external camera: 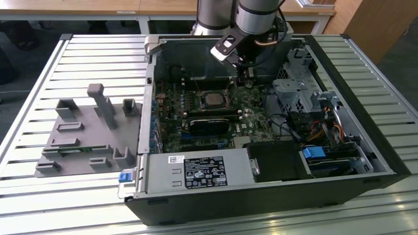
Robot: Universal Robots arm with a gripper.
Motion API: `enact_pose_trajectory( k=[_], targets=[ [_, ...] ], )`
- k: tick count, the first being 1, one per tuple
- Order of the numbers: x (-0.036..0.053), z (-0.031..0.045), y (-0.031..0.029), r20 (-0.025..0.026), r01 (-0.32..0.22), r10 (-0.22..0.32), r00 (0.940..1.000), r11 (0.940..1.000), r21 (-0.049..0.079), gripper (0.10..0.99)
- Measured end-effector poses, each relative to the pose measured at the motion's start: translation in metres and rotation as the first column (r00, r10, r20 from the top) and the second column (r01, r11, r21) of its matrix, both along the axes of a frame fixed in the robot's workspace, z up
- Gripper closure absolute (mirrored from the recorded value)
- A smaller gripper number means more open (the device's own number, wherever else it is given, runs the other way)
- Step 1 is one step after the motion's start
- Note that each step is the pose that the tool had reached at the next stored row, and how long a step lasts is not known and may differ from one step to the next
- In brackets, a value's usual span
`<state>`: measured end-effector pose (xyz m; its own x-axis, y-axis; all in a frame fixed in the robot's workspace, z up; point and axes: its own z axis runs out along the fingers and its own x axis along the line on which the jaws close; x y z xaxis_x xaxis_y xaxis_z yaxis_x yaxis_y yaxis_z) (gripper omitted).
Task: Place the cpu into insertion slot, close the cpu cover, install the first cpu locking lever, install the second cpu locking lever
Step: 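Close the cpu cover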
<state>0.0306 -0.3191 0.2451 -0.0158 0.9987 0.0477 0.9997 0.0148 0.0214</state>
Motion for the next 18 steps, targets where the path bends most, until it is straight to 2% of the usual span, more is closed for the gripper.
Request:
enact_pose_trajectory(
  k=[10, 12, 13, 18],
  targets=[
    [-0.0070, -0.0001, 0.0000, 0.0001, 0.000, 0.000, 1.0000, 1.0000, 0.000, 0.980],
    [-0.0101, -0.0003, 0.0000, 0.0001, 0.000, 0.000, 1.0000, 1.0000, 0.000, 0.980],
    [-0.0175, -0.0010, 0.0000, 0.0000, 0.000, 0.000, 1.0000, 1.0000, 0.000, 0.980],
    [-0.0244, -0.0021, 0.0000, 0.0000, 0.000, 0.000, 1.0000, 1.0000, 0.000, 0.980]
  ],
)
